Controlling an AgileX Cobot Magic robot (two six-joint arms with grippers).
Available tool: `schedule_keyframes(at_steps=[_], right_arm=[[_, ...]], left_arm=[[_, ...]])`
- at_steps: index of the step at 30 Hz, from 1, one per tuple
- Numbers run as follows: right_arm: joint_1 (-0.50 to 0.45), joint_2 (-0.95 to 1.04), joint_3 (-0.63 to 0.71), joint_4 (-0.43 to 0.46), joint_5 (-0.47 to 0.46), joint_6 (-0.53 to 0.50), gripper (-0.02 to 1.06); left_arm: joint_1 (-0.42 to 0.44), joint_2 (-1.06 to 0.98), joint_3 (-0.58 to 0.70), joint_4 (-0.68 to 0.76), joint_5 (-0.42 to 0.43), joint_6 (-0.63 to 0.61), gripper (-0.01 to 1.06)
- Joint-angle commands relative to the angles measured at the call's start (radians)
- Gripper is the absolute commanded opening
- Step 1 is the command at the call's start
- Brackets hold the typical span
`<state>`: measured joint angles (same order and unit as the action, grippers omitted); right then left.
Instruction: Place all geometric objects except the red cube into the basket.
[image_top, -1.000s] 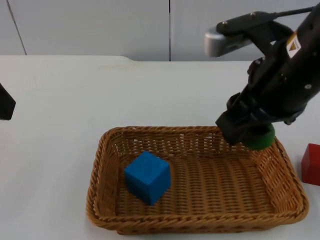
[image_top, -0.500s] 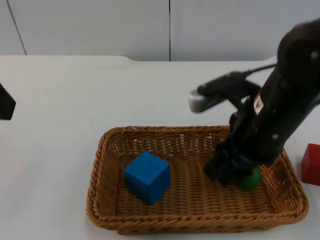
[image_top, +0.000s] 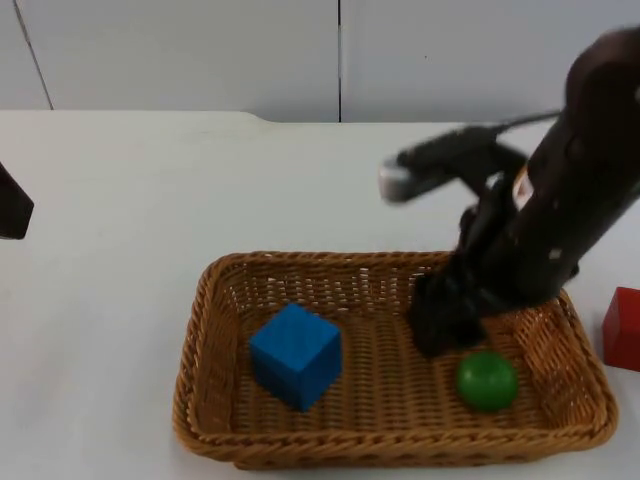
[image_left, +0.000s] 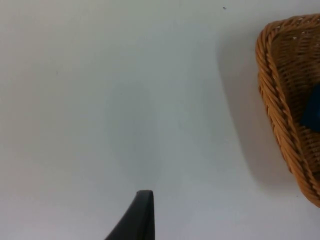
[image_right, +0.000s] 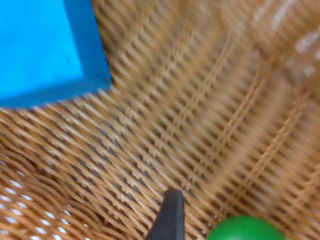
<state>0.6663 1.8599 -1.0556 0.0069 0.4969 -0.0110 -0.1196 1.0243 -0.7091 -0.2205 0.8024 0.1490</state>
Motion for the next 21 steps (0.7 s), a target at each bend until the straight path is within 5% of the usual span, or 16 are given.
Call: schedule_keyframes(at_steps=[1,21], right_arm=[[0.006,-0.074,-0.001,0.002,0.006,-0.004,0.73],[0.006,-0.752,0.003,-0.007,0.097,-0.064,0.73]], left_arm=[[0.004,-0.007,0.005,-0.015,0.003,0.003,1.05],[0.004,-0.06,0.005,-0.023,-0.004,0.057,1.05]])
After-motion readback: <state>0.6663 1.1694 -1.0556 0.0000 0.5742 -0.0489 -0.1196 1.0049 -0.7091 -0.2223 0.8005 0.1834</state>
